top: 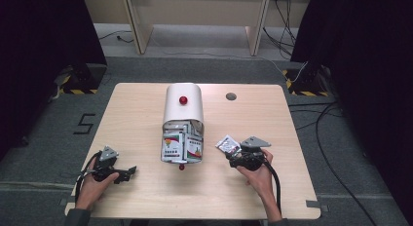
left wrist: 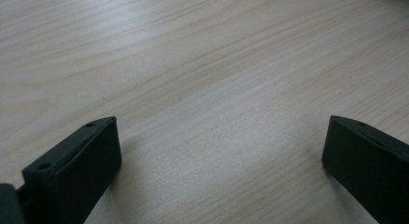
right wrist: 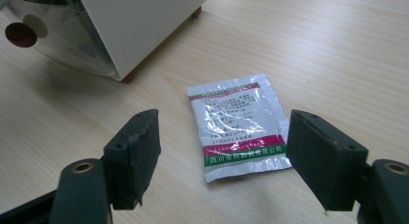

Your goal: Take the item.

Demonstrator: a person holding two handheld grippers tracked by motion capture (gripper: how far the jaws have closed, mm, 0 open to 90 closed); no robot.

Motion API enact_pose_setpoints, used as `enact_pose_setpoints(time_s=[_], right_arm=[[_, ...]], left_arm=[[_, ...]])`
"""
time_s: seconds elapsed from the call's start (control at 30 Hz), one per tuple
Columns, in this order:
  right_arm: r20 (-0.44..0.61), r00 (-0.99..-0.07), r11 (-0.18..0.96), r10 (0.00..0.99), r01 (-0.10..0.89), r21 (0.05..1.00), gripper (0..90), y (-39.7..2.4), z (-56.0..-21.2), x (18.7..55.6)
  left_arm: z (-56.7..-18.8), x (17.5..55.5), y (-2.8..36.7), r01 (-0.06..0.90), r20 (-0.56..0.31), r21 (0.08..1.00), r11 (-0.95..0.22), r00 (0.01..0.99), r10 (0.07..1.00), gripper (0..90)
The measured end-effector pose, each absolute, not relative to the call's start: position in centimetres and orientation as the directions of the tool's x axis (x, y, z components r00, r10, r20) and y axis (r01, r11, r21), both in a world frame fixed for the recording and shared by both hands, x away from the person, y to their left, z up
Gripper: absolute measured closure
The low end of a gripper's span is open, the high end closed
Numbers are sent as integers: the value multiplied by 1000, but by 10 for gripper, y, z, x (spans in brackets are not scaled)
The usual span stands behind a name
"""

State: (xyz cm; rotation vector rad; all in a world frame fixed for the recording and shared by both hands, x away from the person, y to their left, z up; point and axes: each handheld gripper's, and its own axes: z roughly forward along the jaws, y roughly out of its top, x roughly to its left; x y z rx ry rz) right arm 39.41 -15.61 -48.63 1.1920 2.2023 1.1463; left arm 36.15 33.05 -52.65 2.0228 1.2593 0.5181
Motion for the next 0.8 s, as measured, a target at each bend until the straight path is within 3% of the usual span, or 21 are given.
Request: enact_pose_setpoints(time_s=[0.8], right_arm=[[35, -546, 290, 837, 496, 819, 262, -168, -481, 374]], left_arm=[[-527, 362, 330, 617, -23, 730, -294, 452, 891, 0]])
